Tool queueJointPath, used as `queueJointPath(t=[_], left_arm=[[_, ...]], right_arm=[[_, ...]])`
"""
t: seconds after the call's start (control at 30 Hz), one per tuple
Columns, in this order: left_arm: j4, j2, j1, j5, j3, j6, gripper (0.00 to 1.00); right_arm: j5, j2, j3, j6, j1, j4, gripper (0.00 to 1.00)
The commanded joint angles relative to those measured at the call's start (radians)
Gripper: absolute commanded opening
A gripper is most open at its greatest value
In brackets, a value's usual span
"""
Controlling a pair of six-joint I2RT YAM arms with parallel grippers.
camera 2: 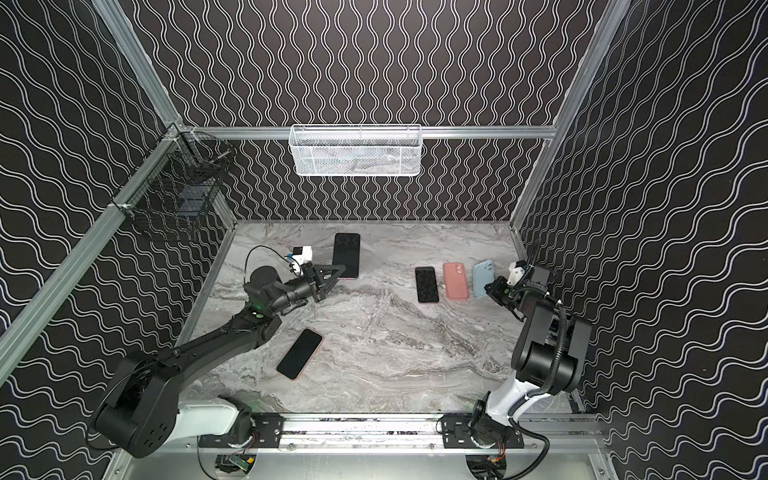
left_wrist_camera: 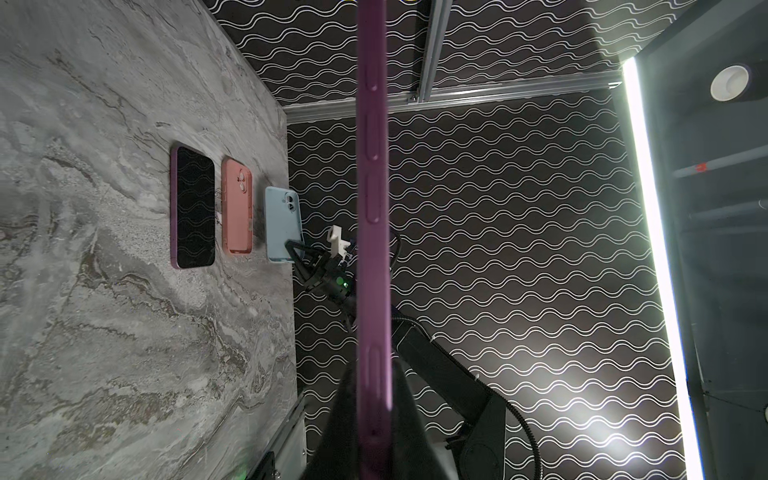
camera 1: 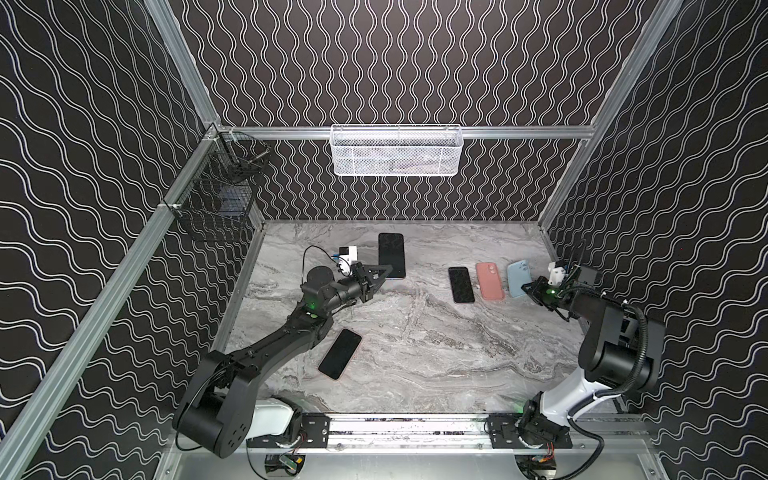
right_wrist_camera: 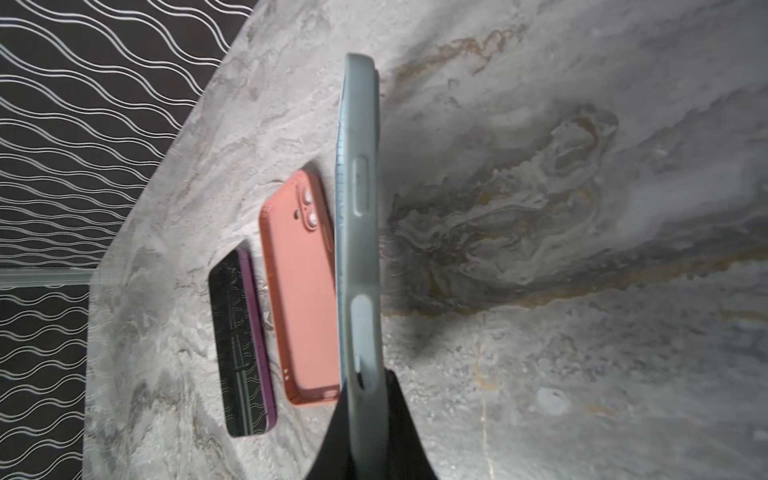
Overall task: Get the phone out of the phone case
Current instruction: 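Lower the pale blue case beside the pink case and open the right gripper, then lower the black phone beside the other phone with the left gripper while right withdraws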
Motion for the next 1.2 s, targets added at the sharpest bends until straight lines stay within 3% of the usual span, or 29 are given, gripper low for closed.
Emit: queueJointPath(t=[0.0,0.33,0.53,0.73,0.97,1.17], left_arm=[[0.101,0.007,0.002,0.011,0.011,0.005,0.0],[0.088,0.024,0.001,0.005,0.019,0.022,0.0],[0.086,0.044,0.002,0.009,0.019,0.037,0.0],[-0.041,0.046,-0.011,-0.014,0.046,0.155,0.0],[-0.13,0.111,-0.094,-0.098,0.095,0.269,0.0],[0.037,0.257,-0.156,-0.134,0.104,0.226,0.0]], right_arm=[[0.018,0.013,-0.004,-0.002,0.003,0.021,0.13],[0.116,0.034,-0.018,0.007,0.019,0.012,0.38],[0.224,-0.011,-0.059,0.028,0.028,0.031,0.44],[0.369,-0.119,-0.089,0.036,0.057,0.02,0.63],[0.402,-0.3,-0.104,0.031,0.185,-0.015,0.69],[0.393,-0.453,-0.139,0.029,0.302,-0.07,0.71]])
